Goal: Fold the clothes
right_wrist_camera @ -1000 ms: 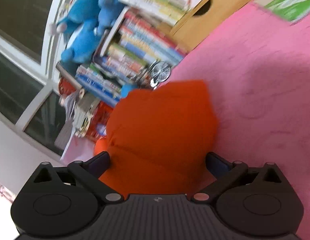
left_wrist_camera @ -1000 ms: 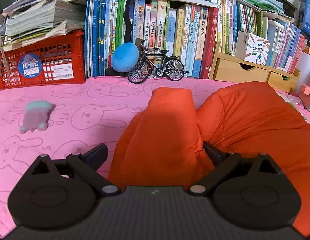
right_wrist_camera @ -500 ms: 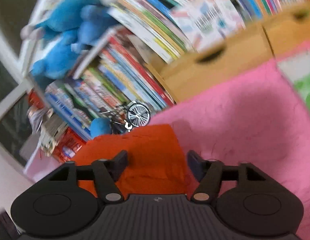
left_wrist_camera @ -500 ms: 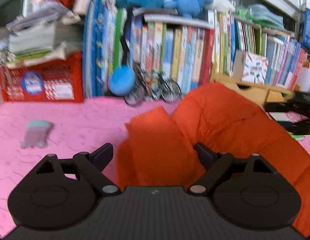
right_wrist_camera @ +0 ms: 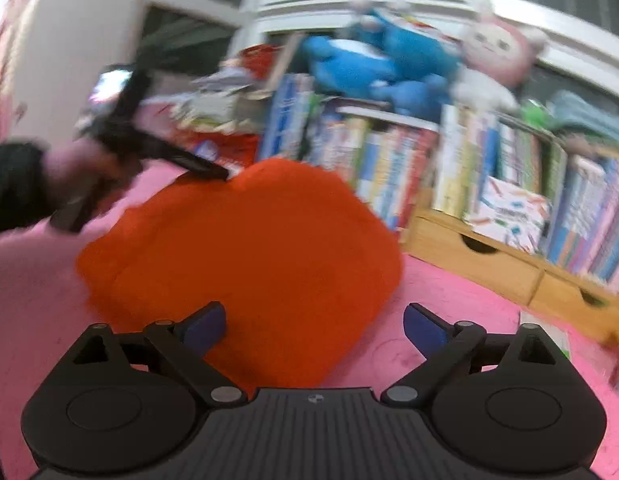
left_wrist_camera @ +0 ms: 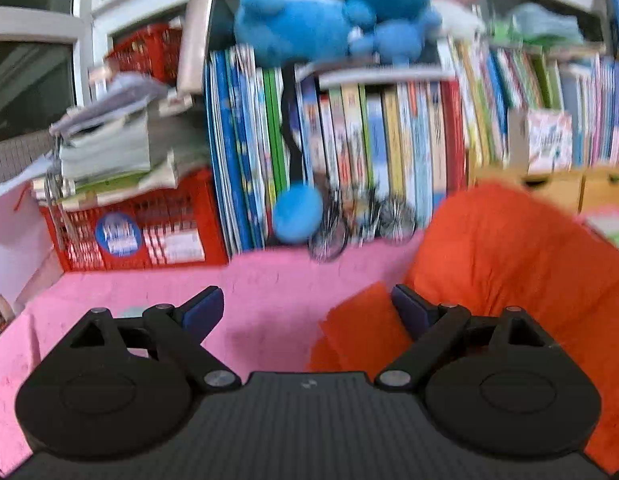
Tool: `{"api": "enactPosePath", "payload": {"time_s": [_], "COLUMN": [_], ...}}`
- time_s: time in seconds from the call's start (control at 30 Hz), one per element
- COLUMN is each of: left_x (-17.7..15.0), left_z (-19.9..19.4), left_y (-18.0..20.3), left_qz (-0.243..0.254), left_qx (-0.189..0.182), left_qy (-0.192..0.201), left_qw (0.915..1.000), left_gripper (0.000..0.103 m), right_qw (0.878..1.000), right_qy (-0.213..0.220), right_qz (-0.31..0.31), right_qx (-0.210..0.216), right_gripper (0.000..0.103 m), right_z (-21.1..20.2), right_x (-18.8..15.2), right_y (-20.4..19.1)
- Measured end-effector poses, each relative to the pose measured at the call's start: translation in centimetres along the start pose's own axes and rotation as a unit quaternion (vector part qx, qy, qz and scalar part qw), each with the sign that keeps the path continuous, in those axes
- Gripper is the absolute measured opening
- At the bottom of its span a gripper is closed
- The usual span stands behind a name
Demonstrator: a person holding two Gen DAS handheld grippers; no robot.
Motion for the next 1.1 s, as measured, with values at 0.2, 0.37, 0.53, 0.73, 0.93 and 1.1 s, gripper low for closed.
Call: {"api": "enactPosePath", "payload": {"time_s": [0.2, 0.37, 0.53, 0.73, 0.93, 1.1], "left_x": [-2.1, -2.6, -2.4, -1.3, -2.3, -5.6], "left_z": [0.8, 0.6, 0.6, -4.1, -15.2, -18.8], "left_y": [0.5, 1.0, 0.7, -0.2, 2.1, 8.3], "left_qz": [-0.023, -0.012, -0.001, 0.022, 0.119, 0.262], "left_qx": [-0.005, 0.000, 0.004, 0.024, -0.086, -0.221], "left_qy": [-0.029, -0.031, -0.032, 0.032, 0.162, 0.136], "left_qw": [0.9993, 0.9995, 0.9995, 0.9990, 0.9758, 0.9294], "left_gripper": [0.092, 0.092, 0.097, 0.090, 0.090, 0.091], "right_qw": [0.998, 0.991, 0.980, 0.979, 0.975, 0.970], "right_qy": [-0.045, -0.069, -0.116, -0.123, -0.092, -0.082], "right_qz": [-0.006, 0.104, 0.148, 0.153, 0.197, 0.227], "right_qx": [-0.050, -0.041, -0.062, -0.062, -0.037, -0.020], "right_gripper": [0.049, 0.047, 0.047, 0.038, 0.020, 0.020], "right_z": [1.6, 3.8, 5.1, 4.9, 4.1, 3.8], "right_x": [-0.5, -1.0, -1.9, -2.2, -2.2, -2.4], "right_y": [-1.6, -0.5, 0.4, -0.1, 0.5, 1.4]}}
Point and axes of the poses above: each gripper's, at about its wrist camera, not at the fingertips, and z roughly the way its jaws point, y to its right, x to its top, the point moved 1 cm from there along z, roughly the way its jaws point, and after that the axes turned 5 degrees about -z, right-handed, at the moved point
